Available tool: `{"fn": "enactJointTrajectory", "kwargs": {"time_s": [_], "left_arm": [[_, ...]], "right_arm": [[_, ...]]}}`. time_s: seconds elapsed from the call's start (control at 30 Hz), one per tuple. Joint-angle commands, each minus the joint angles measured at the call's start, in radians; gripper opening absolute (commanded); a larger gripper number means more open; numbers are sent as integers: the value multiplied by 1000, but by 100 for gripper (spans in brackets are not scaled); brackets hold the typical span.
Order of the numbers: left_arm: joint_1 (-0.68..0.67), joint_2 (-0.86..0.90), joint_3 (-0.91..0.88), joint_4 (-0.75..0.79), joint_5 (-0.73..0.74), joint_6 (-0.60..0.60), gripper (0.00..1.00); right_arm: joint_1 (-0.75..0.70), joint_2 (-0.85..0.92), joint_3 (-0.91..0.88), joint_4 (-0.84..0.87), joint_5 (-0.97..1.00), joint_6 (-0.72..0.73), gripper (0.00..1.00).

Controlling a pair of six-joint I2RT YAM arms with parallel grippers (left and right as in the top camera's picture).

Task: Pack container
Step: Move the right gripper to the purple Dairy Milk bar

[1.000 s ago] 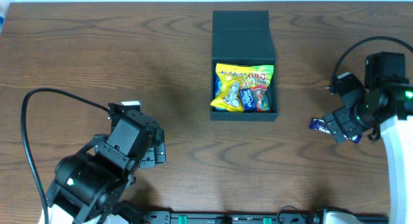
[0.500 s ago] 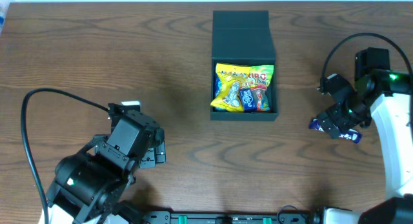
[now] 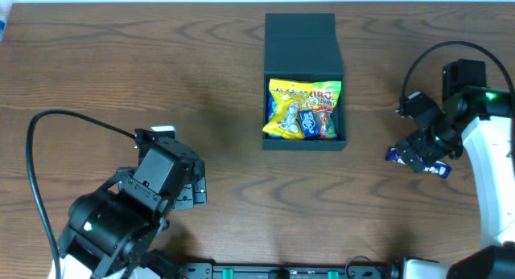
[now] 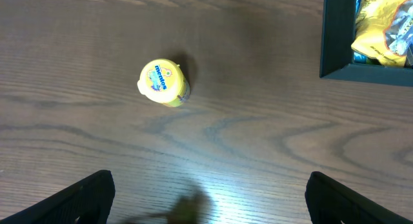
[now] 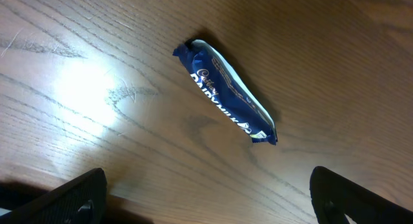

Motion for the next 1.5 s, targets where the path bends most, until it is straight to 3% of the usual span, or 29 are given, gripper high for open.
{"fn": "enactJointTrajectory", "kwargs": {"time_s": [0.0,0.43,0.73,0.8,1.2,1.47], "left_arm": [[2,-1,0,-3,-18,3,95],[2,-1,0,-4,-18,3,95],[2,-1,0,-3,-18,3,95],[2,-1,0,-4,-18,3,95],[2,-1,0,-3,-18,3,95],[2,-1,0,-3,-18,3,95]], "right_arm": [[-10,-4,-3,-1,6,-15,99],[-10,-4,-3,32,-31,-31,99],[-23,-4,-64,4,35,-443,99],[-33,-4,-88,20,24,-481,99],[-48,-4,-259,294,97,-490,99],[-51,-4,-310,376,96,-550,99]]}}
